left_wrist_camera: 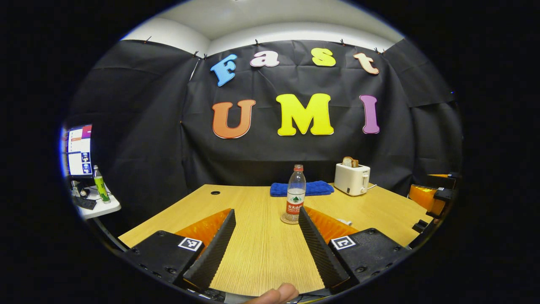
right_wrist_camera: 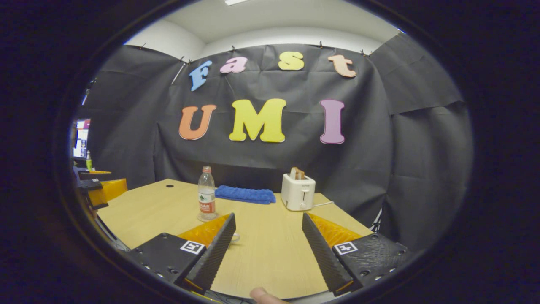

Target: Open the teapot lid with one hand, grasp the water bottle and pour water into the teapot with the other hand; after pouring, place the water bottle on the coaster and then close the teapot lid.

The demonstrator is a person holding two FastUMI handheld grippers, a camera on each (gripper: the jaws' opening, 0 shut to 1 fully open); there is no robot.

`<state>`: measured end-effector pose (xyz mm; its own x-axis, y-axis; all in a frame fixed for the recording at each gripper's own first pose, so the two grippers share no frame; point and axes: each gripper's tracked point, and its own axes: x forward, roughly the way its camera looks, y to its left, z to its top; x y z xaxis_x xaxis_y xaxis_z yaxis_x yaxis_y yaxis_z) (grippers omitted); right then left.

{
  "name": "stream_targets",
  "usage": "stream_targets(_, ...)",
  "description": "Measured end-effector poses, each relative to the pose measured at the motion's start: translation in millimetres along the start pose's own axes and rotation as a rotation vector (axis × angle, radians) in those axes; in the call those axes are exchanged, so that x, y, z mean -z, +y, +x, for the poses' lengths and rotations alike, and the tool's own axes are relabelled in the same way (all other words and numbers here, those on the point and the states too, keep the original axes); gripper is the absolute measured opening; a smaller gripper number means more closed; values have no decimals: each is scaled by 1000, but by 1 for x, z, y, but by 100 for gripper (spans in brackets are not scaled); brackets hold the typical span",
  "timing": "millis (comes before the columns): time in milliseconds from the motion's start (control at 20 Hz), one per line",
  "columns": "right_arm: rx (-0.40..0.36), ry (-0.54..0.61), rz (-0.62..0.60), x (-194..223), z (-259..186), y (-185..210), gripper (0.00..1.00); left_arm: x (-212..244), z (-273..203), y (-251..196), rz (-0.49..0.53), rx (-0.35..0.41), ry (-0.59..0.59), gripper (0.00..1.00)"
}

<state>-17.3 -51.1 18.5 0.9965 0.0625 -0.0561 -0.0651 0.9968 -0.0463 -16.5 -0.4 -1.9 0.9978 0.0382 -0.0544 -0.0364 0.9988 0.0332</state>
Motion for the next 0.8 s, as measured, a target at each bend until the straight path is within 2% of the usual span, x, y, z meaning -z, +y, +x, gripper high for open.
stream_targets(300,-3,24,13,6,5,-3,97,6,5,-4,-13,6,20,95)
stream_targets(400,-23,38,28,9,6,1,95,7,5,-5,-16,13,21,95)
stream_targets(600,-52,79,58,18,10,5,97,11,8,-1,-6,6,30,95)
stream_targets(800,-32,82,60,19,13,-1,95,15,10,-1,-3,8,40,95)
